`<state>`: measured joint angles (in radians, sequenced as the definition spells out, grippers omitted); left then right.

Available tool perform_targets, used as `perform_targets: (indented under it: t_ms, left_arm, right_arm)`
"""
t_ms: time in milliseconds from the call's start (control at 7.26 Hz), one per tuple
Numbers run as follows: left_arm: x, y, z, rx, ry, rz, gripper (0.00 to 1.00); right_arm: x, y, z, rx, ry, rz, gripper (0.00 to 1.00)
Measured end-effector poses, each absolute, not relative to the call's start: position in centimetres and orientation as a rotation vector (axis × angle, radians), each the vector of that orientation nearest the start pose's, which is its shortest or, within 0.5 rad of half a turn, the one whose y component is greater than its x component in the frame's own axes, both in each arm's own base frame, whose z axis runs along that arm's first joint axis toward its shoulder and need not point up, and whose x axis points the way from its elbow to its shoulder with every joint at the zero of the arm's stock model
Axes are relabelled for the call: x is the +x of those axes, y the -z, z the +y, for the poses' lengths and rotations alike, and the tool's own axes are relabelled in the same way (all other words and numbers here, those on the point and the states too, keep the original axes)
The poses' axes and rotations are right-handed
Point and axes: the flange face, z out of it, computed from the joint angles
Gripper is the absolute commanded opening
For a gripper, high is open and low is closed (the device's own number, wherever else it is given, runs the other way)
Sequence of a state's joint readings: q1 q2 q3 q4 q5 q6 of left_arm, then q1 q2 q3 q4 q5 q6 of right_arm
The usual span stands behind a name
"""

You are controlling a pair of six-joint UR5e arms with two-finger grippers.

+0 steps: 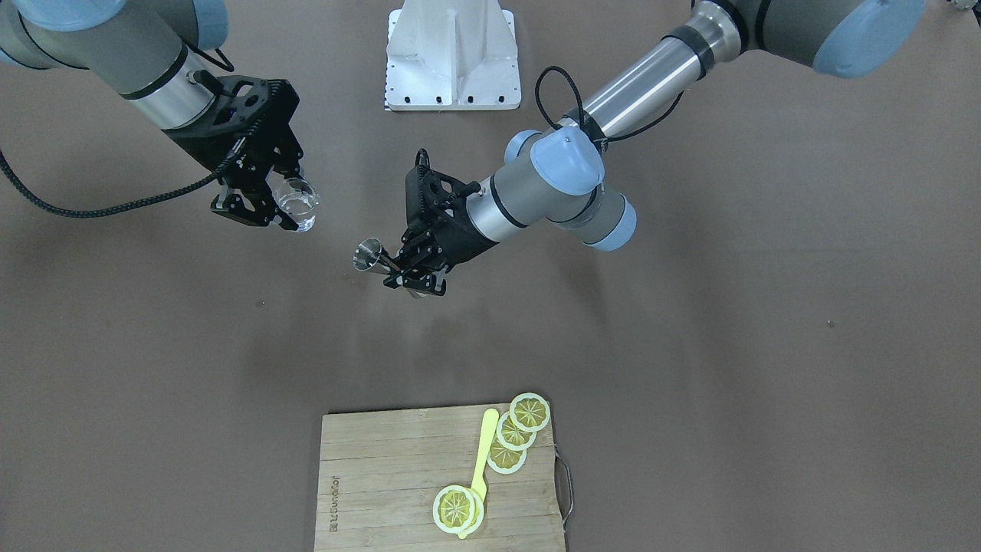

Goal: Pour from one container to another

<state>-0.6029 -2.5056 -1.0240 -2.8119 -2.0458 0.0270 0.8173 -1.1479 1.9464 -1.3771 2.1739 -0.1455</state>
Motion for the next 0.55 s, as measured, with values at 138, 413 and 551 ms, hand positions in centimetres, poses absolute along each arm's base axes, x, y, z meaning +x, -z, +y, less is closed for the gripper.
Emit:
perform_targets:
  t_ms: [138,413,551]
  left_arm:
    - [60.3,-15.8,-51.3,1.352,-1.143,1.127,0.00]
    - [61.3,-15.5,-49.8,1.363,-1.157,1.146,0.00]
    - [61.6,-15.5,-49.2,1.374,-1.157,1.159,0.00]
  right_arm:
    - [-33.9,-22.2,-47.2,0.786,1.126,-0.831,0.00]
    - [-34.4,-22.0,-47.4,0.767,1.147,-0.808,0.00]
    - [-34.7,-22.0,-47.5,0.751,1.150,-0.798,0.00]
